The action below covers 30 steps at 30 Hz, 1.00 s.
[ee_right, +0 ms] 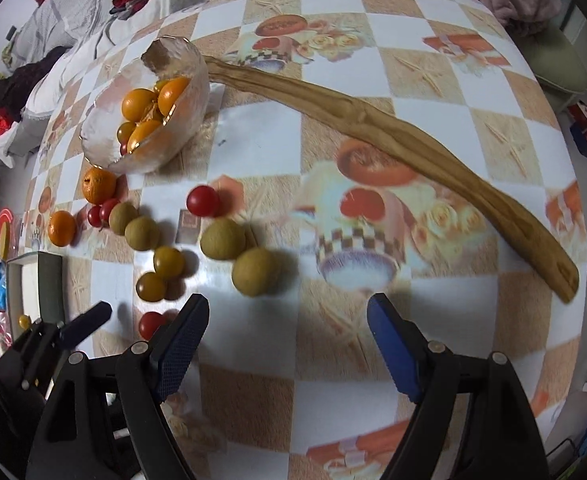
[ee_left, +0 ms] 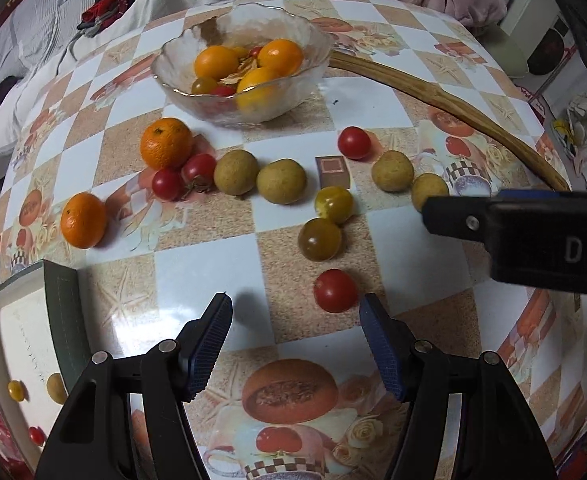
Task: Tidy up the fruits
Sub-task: 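Close the right tool on a brown fruit while the left tool grasps a red cherry tomato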
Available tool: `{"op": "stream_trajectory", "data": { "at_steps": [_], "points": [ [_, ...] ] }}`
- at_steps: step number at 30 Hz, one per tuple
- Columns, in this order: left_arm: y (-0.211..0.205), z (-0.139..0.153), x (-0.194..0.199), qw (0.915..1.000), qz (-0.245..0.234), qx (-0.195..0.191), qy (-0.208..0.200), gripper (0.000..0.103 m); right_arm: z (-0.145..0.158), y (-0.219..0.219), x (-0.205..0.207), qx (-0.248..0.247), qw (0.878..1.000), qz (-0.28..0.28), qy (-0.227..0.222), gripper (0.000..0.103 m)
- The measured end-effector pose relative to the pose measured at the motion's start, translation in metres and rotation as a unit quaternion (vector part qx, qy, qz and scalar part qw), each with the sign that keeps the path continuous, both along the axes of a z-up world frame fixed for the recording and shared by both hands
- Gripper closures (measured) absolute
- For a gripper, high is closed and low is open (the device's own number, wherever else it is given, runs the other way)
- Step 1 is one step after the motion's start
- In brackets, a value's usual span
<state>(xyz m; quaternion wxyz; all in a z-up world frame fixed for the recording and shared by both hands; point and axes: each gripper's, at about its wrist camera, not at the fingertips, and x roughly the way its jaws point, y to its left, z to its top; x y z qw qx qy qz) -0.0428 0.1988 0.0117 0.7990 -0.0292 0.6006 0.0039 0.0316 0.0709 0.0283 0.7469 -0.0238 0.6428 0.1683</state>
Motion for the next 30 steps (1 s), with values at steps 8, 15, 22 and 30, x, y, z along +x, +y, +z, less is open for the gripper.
{"op": "stream_trajectory", "data": {
  "at_steps": [8,15,22,30],
  "points": [
    [-0.002,-0.004,0.008,0.9999,0.013,-0.002,0.003,0.042,-0.008,0.015,0.003,-0.005,1.000,0.025,-0.004,0.072],
    [0.000,0.000,0.015,0.9998,0.015,-0.012,-0.002,0.080,-0.004,-0.006,-0.003,0.015,1.000,0.001,0.010,0.077],
    [0.011,0.007,-0.009,0.9985,0.019,-0.050,0.009,0.080,0.002,-0.022,-0.024,0.032,0.999,-0.013,0.025,0.077],
    [0.017,0.020,-0.036,0.9967,0.022,-0.078,0.006,0.080,0.008,-0.026,-0.054,0.039,0.998,-0.013,0.036,0.077]
  ]
}}
